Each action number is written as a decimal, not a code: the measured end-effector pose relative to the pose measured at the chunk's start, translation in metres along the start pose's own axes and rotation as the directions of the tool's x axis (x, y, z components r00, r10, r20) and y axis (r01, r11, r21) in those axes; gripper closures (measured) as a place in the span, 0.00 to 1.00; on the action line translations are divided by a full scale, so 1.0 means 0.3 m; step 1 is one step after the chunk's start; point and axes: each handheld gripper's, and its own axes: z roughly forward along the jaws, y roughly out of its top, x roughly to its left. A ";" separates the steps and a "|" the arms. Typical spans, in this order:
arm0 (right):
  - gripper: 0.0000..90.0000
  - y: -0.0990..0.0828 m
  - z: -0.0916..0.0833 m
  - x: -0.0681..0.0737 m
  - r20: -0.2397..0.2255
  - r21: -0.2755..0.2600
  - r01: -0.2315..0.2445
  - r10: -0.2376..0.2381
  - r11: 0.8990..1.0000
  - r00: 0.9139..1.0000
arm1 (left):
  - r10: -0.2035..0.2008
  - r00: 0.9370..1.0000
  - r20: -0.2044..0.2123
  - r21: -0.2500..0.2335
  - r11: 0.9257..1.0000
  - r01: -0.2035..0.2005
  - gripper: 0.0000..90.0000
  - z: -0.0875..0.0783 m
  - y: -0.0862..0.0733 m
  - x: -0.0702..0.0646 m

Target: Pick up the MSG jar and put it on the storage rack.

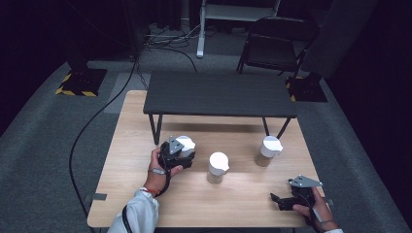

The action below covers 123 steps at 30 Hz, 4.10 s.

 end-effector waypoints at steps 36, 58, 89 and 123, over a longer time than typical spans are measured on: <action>0.00 -0.001 -0.002 -0.004 -0.005 0.000 0.004 -0.004 1.000 1.000 | 0.025 1.000 -0.001 -0.088 0.996 -0.025 0.33 -0.175 0.054 -0.029; 0.00 -0.001 -0.002 -0.004 -0.005 0.000 0.004 -0.004 1.000 1.000 | 0.003 1.000 0.011 -0.118 0.993 -0.002 0.33 -0.238 0.125 -0.044; 0.00 -0.001 -0.002 -0.004 -0.005 0.000 0.004 -0.004 1.000 1.000 | 0.036 0.999 0.000 -0.219 0.975 -0.035 0.33 -0.342 0.342 -0.070; 0.00 -0.001 -0.002 -0.004 -0.005 0.000 0.004 -0.004 1.000 1.000 | 0.001 0.999 -0.037 -0.282 0.959 -0.011 0.33 -0.320 0.507 -0.020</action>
